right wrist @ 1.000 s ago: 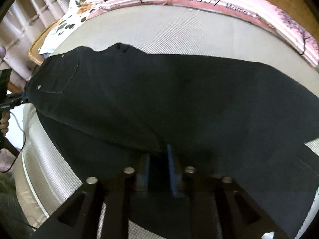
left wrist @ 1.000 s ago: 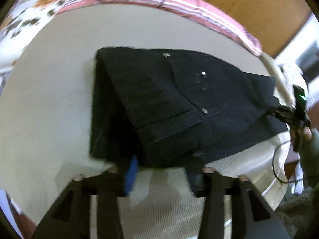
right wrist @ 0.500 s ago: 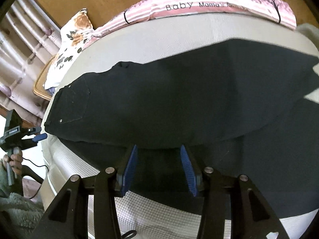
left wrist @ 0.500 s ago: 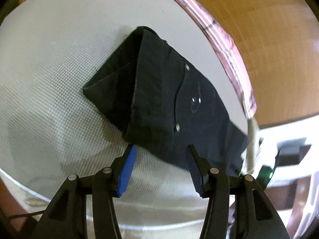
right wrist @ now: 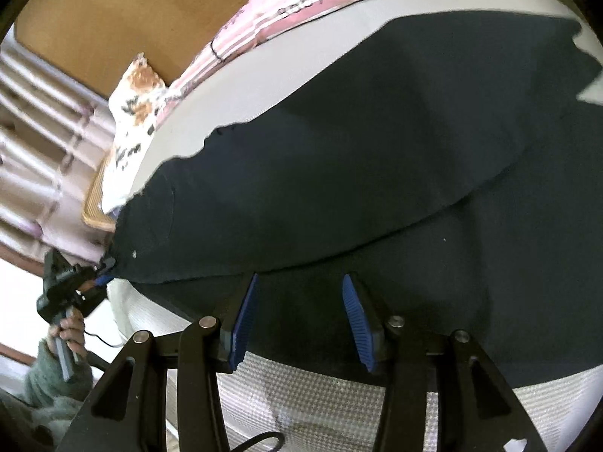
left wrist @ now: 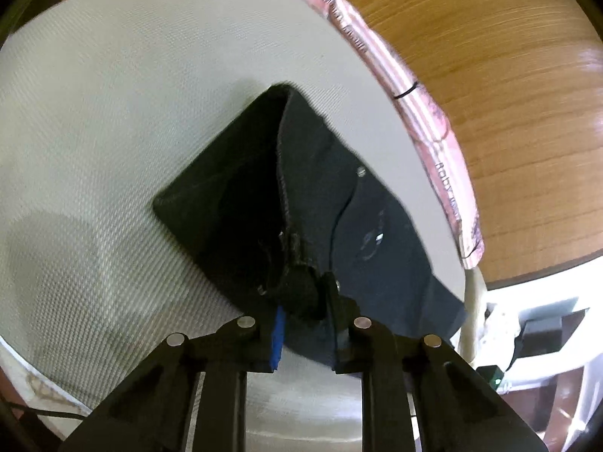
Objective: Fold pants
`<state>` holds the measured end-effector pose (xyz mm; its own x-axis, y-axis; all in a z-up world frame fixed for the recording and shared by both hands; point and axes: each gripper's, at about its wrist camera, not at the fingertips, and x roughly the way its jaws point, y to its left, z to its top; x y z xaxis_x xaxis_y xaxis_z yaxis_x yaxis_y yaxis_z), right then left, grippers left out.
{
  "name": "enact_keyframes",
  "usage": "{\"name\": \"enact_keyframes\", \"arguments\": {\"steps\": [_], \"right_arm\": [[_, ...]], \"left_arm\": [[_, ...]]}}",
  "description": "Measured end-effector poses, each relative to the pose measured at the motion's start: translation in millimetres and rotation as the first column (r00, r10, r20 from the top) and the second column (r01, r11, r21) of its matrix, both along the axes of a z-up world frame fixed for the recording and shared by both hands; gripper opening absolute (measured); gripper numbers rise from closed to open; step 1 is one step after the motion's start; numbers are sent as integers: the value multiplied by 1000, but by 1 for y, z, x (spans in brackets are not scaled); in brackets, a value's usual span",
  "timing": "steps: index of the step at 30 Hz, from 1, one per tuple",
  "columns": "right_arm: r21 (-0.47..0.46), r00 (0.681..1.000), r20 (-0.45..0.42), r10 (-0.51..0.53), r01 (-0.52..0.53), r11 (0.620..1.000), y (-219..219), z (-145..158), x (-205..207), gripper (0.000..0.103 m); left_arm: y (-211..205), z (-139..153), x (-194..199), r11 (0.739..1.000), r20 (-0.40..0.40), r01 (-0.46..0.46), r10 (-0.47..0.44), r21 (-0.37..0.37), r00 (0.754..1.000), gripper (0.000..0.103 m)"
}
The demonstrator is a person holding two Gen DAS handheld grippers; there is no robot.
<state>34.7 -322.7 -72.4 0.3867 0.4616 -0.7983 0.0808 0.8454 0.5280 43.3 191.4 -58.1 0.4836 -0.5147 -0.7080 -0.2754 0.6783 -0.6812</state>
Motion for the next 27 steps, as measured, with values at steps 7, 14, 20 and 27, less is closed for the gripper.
{"name": "enact_keyframes", "arguments": {"steps": [7,14,20,27], "right_arm": [[157,981,-40,-192,196,968,-30,-15,5,44],[182,951,-24,-309,308,934,-51,-18,21,43],[162,931,3,-365,360,919,-71,-13,35,24],[130,923,17,-385,380,916,-81,-4,33,17]], "left_arm": [[3,16,9,1000,45,20,-20,4,999,18],[5,9,14,1000,19,17,-17,1,1000,18],[4,9,19,999,-4,29,-29,42,1000,18],[2,1,25,993,-36,62,-59,105,998,18]]}}
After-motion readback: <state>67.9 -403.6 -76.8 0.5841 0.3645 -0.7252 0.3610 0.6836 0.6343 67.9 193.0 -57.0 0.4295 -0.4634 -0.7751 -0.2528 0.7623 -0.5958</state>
